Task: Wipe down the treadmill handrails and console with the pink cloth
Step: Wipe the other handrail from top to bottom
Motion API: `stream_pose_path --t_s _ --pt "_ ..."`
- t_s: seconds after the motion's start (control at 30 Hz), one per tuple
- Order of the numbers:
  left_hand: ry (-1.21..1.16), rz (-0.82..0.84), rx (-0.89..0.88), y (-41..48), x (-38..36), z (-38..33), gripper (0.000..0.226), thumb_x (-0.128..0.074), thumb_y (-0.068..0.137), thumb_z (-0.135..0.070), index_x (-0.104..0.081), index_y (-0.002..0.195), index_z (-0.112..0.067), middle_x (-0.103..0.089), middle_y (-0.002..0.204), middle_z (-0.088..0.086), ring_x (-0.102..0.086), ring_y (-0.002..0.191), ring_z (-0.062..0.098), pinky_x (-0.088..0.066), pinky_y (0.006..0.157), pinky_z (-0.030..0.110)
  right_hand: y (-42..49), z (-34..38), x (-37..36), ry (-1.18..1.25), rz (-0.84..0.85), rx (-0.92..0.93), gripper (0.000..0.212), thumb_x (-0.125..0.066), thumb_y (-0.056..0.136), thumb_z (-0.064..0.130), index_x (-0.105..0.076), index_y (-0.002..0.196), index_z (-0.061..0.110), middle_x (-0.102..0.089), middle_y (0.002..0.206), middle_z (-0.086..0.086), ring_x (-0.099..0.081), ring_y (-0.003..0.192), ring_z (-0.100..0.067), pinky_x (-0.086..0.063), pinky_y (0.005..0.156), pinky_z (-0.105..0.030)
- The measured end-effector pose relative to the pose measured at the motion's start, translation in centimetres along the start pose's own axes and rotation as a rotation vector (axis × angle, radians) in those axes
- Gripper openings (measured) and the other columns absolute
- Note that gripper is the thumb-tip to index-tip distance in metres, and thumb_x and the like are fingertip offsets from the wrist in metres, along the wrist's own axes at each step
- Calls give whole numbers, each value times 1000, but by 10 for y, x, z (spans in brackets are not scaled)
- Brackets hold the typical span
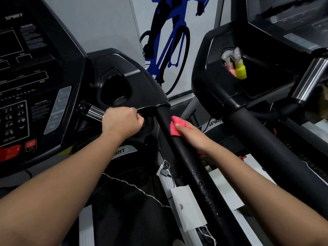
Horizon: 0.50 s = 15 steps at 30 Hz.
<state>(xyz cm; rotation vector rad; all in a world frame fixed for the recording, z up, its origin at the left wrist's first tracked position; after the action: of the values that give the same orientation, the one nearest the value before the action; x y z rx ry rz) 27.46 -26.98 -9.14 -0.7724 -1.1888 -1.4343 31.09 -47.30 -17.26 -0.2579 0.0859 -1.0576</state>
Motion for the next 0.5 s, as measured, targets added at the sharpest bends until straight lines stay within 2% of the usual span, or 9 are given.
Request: stream_pose_path --t_s 0.07,0.13,0.2,0.27,0.33,0.4,0.47,0.5 --pt "-12 4 9 0 0 0 32 -43 89 -31 -57 70 -11 -45 56 -1 -50 57 26 -31 59 29 2 14 -8 -429 -64 54 49 -49 94 44 -36 141 40 -45 142 -4 -45 128 -22 -30 112 -38" --pt "-19 5 10 1 0 0 31 -43 90 -32 -57 70 -12 -53 60 2 -54 61 28 -31 60 29 -7 23 -20 -810 -77 68 51 -46 92 48 -30 141 49 -34 146 -9 -36 131 -36 -30 110 -47" --pt "-9 6 6 1 0 0 32 -42 90 -32 -58 71 -11 -56 63 3 -55 62 28 -30 60 29 -25 27 -34 -1072 -78 154 48 -45 92 42 -34 138 51 -23 151 -9 -31 128 -39 -28 107 -52" --pt "3 8 5 0 -1 1 34 -41 91 -33 -58 70 -12 -52 60 1 -51 58 24 -29 59 29 -45 22 -44 -1249 -45 245 47 -48 90 37 -40 135 50 -11 156 -6 -23 131 -39 -21 108 -54" --pt "6 13 3 0 -2 2 35 -41 91 -33 -57 68 -12 -51 57 -1 -50 56 22 -29 58 29 -62 14 -44 -1303 36 289 48 -50 90 31 -44 134 47 -5 158 -1 -12 137 -40 -11 111 -56" --pt "4 23 2 0 -2 2 36 -40 91 -33 -57 68 -12 -52 57 -1 -51 55 22 -29 57 29 -77 8 -35 -1241 124 298 49 -48 88 26 -47 132 46 -7 158 4 1 142 -37 -1 113 -55" --pt "-1 32 6 1 -2 1 36 -41 91 -33 -56 66 -13 -52 57 -1 -52 55 22 -30 57 29 -89 4 -23 -1118 185 327 48 -46 86 26 -52 129 46 -14 157 7 4 143 -28 5 114 -47" --pt "-4 36 9 1 -1 1 36 -41 90 -33 -55 65 -13 -52 57 -1 -52 55 22 -30 57 29 -92 3 -16 -1022 194 342 45 -49 87 25 -54 127 45 -19 154 9 1 142 -21 6 114 -38"
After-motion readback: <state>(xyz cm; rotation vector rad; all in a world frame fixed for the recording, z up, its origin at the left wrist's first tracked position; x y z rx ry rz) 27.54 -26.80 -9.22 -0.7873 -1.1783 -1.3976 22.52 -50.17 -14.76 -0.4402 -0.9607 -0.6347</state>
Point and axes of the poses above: each hand's wrist, its own y-axis towards the middle knuckle, its own x-axis out of the back of the hand, z = x × y, the point moved 2 cm from there along y, towards the middle knuckle
